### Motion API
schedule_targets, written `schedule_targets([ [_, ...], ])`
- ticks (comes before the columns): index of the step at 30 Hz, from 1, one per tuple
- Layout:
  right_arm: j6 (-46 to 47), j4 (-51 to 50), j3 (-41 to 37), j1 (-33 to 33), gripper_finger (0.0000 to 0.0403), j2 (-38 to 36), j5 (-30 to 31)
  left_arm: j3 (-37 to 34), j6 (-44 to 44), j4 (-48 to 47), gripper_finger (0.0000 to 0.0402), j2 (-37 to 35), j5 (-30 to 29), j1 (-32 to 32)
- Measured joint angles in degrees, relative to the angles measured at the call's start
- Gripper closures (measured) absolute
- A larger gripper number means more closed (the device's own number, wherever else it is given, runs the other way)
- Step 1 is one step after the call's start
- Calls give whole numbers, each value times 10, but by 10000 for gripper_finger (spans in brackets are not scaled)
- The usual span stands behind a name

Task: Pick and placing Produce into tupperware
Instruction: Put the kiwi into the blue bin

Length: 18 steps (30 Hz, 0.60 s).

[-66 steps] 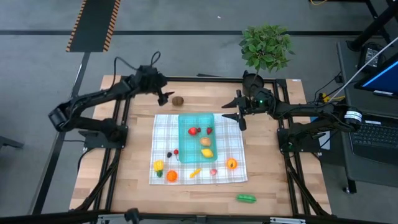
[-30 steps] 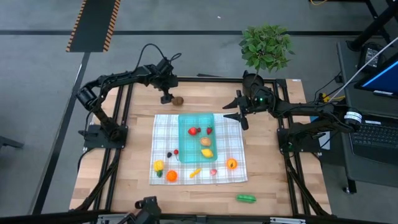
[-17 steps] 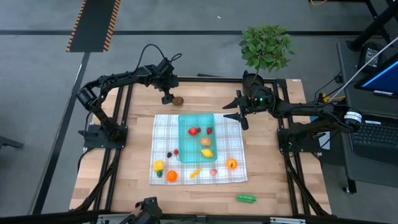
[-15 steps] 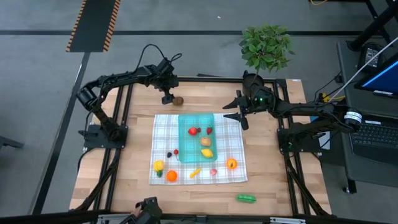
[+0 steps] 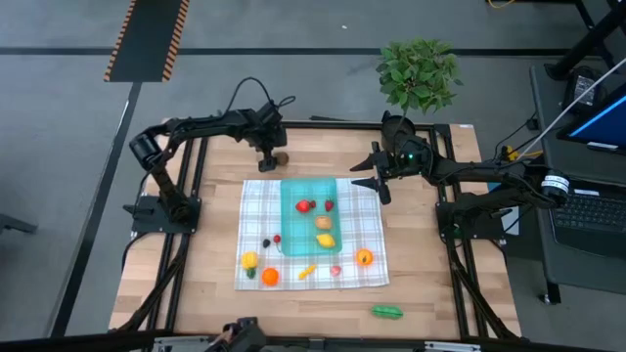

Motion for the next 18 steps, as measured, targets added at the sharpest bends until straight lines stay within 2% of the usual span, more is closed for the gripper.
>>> schedule_targets([
  [9,-1,-1,0,0,208,0,0,0,-3,24,54,48,-5,-1],
  [18,-1,-1,0,0,208,0,0,0,-14,38,54,58,-12,-6],
])
